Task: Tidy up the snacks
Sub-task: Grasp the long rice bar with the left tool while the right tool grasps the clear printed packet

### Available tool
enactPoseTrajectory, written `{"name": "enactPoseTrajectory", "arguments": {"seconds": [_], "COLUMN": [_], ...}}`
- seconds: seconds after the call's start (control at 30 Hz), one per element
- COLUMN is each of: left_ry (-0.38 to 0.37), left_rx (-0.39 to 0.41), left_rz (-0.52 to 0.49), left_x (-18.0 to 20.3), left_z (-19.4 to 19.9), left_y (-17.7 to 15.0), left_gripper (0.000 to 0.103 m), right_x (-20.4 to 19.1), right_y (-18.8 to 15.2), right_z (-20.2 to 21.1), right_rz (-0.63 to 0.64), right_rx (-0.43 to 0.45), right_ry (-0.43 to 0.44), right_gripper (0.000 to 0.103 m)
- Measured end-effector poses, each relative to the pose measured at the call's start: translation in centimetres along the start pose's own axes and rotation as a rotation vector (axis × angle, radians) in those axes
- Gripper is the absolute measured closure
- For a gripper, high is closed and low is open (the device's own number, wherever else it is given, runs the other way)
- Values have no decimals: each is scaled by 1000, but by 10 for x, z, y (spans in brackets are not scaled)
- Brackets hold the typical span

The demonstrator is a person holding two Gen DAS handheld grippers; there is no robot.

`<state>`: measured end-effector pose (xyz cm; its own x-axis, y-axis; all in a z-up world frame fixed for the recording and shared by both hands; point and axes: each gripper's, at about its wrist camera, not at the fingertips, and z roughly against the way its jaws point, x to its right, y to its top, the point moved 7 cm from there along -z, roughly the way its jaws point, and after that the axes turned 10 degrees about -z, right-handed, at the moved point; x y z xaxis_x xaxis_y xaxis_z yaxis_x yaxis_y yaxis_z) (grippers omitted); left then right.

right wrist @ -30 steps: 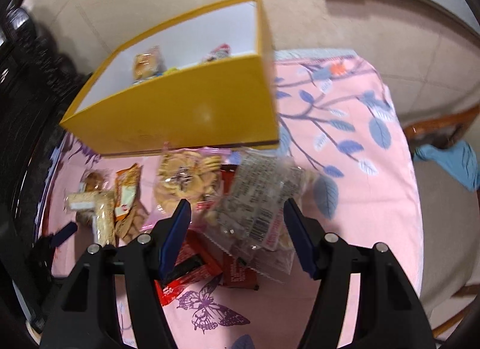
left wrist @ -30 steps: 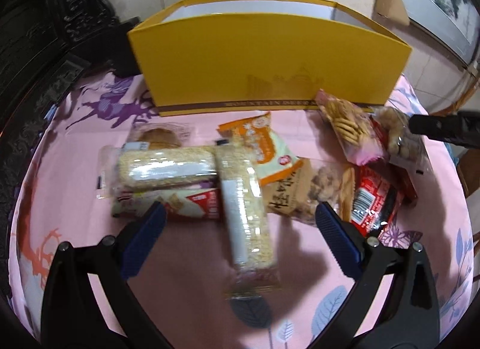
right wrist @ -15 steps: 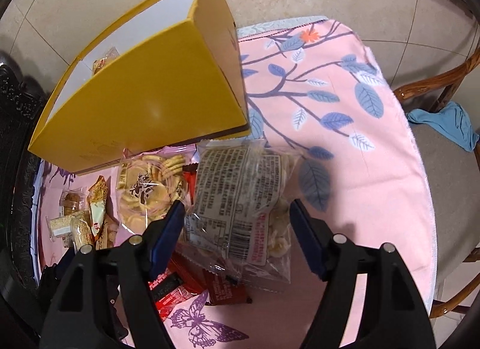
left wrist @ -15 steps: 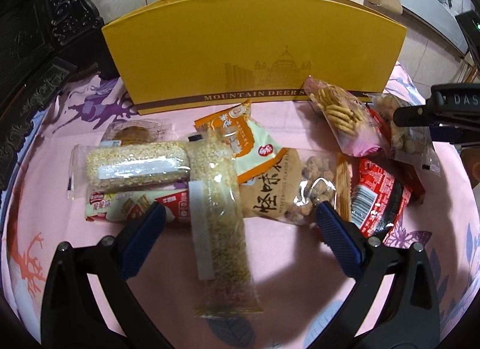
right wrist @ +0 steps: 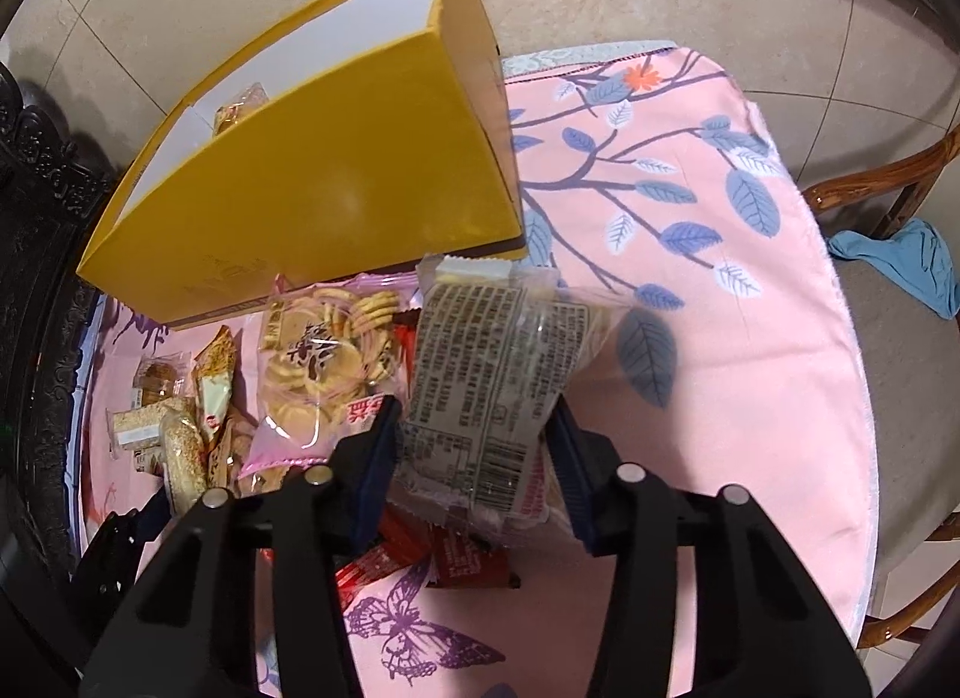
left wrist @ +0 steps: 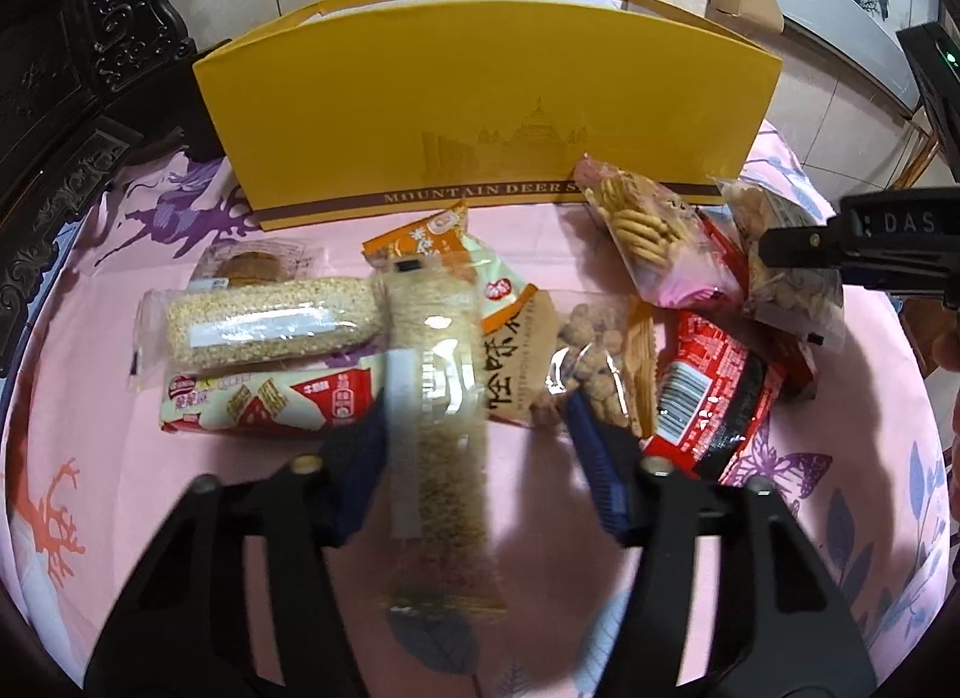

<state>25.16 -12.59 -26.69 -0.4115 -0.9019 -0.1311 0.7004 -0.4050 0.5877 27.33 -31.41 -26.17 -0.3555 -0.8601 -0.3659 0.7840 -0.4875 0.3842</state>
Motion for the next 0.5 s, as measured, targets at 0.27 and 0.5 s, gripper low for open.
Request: {"name": "enactPoseTrajectory", "arguments": {"seconds": [0.27, 0.5], "left_ry": [-1, -10], "left_rx": [-21, 20], "left_rz": [33, 45], "left_x": [-9, -14], "left_z": [-2, 14], "left_y": [-3, 7], "left_gripper": [73, 73], "right_x": [-7, -16], "right_y": [-7, -8], "right_z": [21, 38], "right_rz": [23, 53], "right_rx": [27, 61], "right_ry": [20, 32], "right_gripper": [56, 56]}}
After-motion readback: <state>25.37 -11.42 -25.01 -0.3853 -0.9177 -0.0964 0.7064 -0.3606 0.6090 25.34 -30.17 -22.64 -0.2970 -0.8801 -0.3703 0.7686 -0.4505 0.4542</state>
